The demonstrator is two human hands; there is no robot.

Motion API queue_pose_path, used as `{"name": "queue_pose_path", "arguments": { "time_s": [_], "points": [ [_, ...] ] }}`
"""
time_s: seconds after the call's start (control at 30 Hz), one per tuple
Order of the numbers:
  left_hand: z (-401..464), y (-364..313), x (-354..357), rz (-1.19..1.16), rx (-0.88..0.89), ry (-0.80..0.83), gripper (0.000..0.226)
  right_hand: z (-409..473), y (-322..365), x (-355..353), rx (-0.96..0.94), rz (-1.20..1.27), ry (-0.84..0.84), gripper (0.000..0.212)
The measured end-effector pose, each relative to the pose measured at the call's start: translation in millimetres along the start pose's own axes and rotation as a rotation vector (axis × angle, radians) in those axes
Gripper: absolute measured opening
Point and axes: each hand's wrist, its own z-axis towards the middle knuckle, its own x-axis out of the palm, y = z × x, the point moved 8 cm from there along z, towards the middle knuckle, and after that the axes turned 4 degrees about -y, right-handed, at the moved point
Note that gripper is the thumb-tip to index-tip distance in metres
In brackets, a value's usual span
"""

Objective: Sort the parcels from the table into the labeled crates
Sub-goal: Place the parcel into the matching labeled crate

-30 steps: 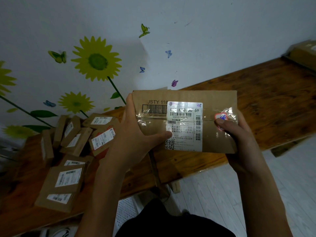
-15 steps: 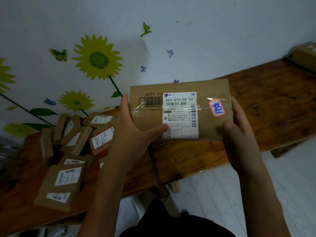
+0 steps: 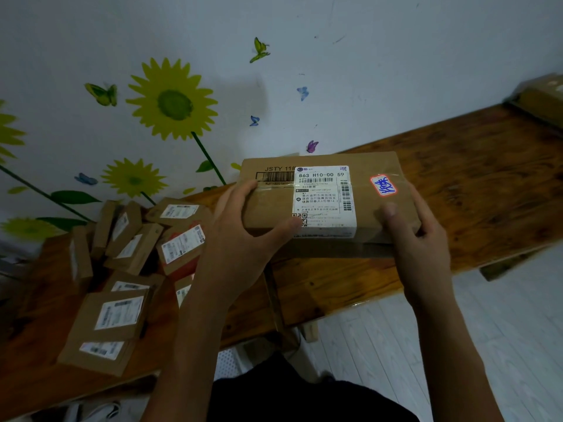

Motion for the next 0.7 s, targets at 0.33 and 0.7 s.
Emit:
{"name": "queue_pose_path", "arguments": {
  "time_s": [0.33, 0.7],
  "points": [
    [-0.5, -1.6, 2.2, 0.085, 0.068, 0.015, 0.105, 3.7, -3.5, -2.6, 0.034, 0.016, -0.002, 0.073],
    [5.5, 7.3, -4.8, -0.064, -0.027, -0.143, 0.092, -5.4, -3.2, 2.8, -0.023, 0.073, 0.009, 0.079]
  ]
}}
